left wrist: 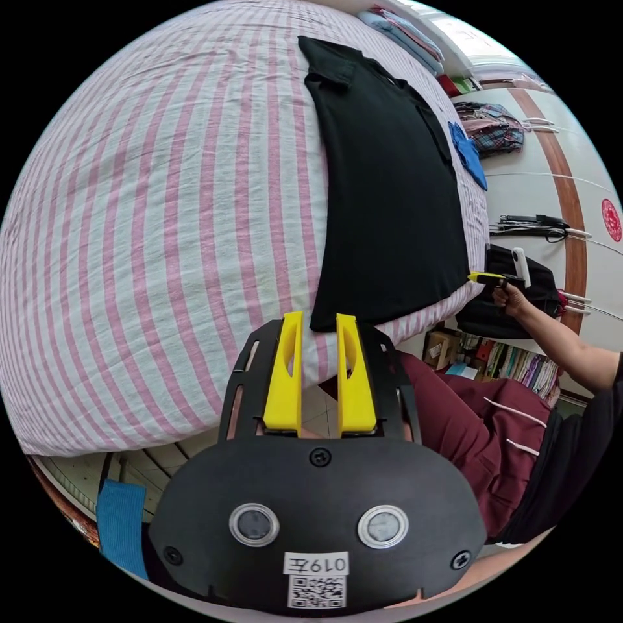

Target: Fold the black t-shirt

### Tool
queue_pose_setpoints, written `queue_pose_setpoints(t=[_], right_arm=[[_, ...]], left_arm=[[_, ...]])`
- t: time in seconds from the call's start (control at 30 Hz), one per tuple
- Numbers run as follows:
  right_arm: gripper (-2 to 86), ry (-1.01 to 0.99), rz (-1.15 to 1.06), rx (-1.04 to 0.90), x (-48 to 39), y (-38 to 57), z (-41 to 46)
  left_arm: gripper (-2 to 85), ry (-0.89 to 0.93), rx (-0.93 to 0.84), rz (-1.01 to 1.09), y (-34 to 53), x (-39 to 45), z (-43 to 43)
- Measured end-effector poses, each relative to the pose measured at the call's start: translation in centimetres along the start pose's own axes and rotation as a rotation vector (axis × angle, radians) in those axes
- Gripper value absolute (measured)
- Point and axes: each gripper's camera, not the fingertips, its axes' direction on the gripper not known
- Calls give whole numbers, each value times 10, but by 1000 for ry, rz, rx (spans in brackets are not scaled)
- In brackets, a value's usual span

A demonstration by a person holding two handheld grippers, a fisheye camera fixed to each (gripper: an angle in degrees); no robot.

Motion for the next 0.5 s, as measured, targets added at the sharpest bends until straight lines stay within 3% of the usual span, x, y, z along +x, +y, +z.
queue_pose_setpoints(t=[0.1,0.4,0.5], right_arm=[[77,-15,5,-3,12,-7,5],[81,-146,76,48,48,-18,25],[78,-178,106,79,58,-17,32]], left_arm=[[74,-11,-28,-1,-7,-14,-2],[73,218,16,-98,-17,-61,-11],[64,191,2,-93,-21,-64,-11]])
